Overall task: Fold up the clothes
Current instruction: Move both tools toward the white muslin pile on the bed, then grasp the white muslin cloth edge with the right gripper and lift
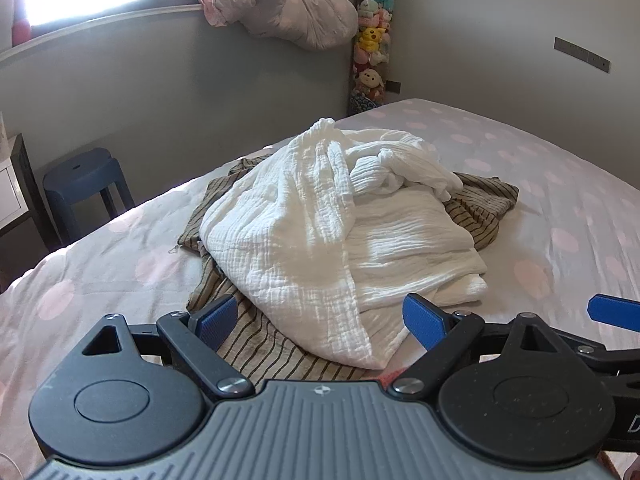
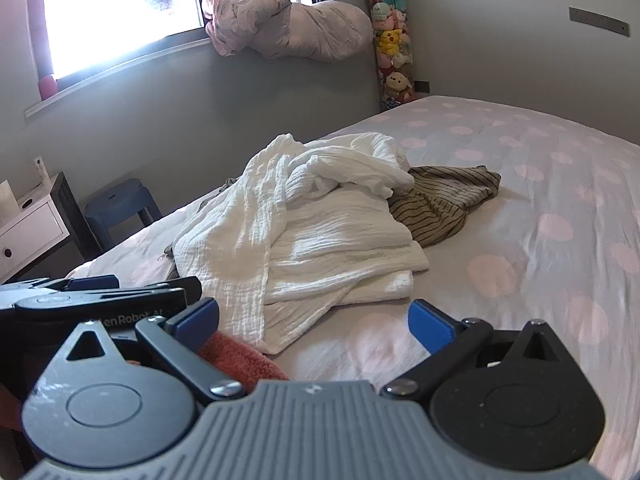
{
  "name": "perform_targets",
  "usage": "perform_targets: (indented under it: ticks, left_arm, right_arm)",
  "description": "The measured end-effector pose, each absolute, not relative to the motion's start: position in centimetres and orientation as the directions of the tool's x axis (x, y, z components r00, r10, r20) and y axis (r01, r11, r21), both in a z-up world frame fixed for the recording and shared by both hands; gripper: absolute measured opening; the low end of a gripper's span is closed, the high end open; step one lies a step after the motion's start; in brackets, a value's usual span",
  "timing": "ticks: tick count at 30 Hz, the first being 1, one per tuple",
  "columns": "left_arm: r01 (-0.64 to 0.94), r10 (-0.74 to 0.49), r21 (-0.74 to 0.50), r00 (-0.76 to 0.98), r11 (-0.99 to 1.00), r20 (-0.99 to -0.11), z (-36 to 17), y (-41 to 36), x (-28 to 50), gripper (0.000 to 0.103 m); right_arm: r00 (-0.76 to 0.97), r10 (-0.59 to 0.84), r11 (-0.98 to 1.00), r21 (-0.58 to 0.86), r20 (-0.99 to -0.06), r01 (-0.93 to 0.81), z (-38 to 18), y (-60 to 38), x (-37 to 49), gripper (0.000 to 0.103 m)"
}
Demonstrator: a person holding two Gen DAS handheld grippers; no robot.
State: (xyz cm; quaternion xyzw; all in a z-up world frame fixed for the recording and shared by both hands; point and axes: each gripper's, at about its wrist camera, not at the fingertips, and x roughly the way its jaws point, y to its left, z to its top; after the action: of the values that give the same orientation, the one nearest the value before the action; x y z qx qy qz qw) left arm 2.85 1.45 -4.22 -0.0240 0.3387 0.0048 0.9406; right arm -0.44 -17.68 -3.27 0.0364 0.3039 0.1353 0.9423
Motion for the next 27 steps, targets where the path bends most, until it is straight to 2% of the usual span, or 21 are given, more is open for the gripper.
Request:
perform_targets:
  ticks: [8,10,11,12,14,22,25,27]
  left_arm:
    - [-0.039,-0.074,-0.157,0.752,0.987,-0.655,-3.6,4.2,7.0,0.090]
    - [-0.040,-0.094,-0.186,0.745,0.982,-0.660,-3.7,5.1,8.5,0.090]
    - [-0.041,-0.100,-0.193,0.740,0.980,-0.665,-3.9,5.5,9.3,0.090]
    - [-0.042,-0.102,-0.195,0.734,0.980,-0.671,-4.1,5.9,10.1,0.090]
    - [-0.050,-0.089,-0.180,0.724,0.982,-0.684,-4.9,6.4,11.7,0.090]
    - [-0.076,-0.062,-0.151,0.670,0.986,-0.740,-8.4,7.2,16.1,0.090]
    - [-0.092,-0.044,-0.139,0.659,0.986,-0.751,-9.4,7.6,17.3,0.082]
    - [-0.102,-0.033,-0.130,0.652,0.986,-0.757,-10.0,7.9,18.0,0.075]
  right_arm:
    - [0.737,0.300,0.944,0.080,-0.606,-0.319,-3.2,-17.2,4.4,0.100]
    - [0.729,0.302,0.940,0.063,-0.614,-0.337,-3.3,-17.0,5.8,0.098]
    - [0.725,0.301,0.938,0.056,-0.620,-0.342,-3.5,-17.0,6.5,0.094]
    - [0.721,0.297,0.938,0.049,-0.626,-0.344,-3.7,-16.9,7.2,0.087]
    - [0.711,0.290,0.937,0.039,-0.641,-0.347,-4.1,-16.8,8.8,0.082]
    - [0.660,0.266,0.936,0.024,-0.702,-0.352,-7.7,-15.5,14.9,0.080]
    - [0.627,0.300,0.927,0.066,-0.719,-0.368,-8.8,-14.5,16.6,0.078]
    - [0.598,0.337,0.912,0.093,-0.727,-0.400,-9.5,-13.3,17.4,0.071]
